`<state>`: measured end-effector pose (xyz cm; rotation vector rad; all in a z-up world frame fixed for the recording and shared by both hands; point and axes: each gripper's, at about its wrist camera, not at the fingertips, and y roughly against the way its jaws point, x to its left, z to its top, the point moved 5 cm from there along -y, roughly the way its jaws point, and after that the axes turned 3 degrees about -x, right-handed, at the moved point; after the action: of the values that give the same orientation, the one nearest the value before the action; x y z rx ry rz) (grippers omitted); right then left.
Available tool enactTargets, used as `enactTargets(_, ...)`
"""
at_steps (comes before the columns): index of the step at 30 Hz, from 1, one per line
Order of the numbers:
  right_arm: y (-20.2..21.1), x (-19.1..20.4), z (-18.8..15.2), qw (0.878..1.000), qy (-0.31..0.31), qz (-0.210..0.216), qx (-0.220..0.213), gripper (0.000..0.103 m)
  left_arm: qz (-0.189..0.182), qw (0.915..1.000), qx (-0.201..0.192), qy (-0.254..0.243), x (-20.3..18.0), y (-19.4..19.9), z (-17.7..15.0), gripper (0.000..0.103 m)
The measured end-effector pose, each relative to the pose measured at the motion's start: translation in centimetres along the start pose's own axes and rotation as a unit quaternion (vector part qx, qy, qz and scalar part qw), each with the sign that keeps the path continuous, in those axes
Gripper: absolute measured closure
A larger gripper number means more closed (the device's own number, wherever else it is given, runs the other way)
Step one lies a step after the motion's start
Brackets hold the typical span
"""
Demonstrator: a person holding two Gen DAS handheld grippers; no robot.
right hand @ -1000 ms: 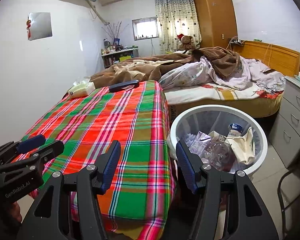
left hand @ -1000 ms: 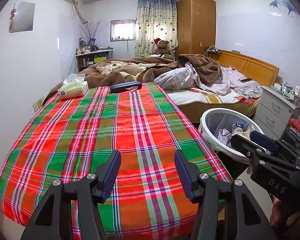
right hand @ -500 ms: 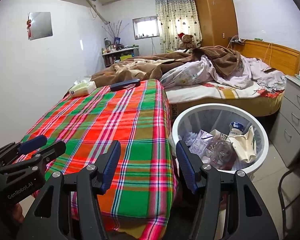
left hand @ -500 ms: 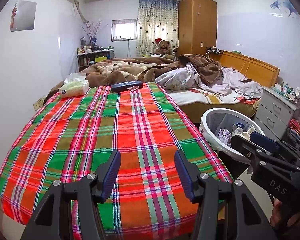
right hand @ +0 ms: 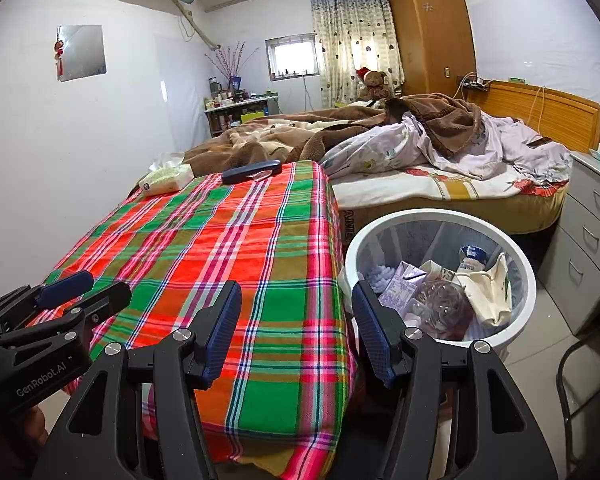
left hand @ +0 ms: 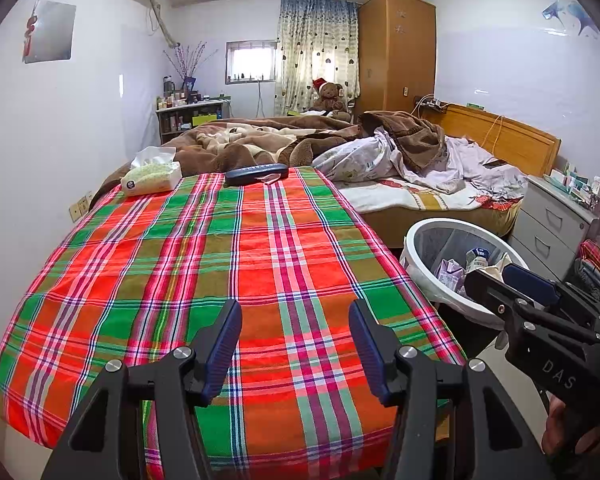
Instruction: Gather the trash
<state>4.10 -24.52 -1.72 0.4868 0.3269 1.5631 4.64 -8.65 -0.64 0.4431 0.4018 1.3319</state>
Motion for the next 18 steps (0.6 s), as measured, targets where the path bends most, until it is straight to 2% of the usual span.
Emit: enactTargets(18, 0.07, 0.07, 0.13, 1.000, 0.001, -0.001, -0.002, 0.044, 0.001, 1.0000, 0.000, 0.001, 0.05, 0.13, -0.04, 0.048)
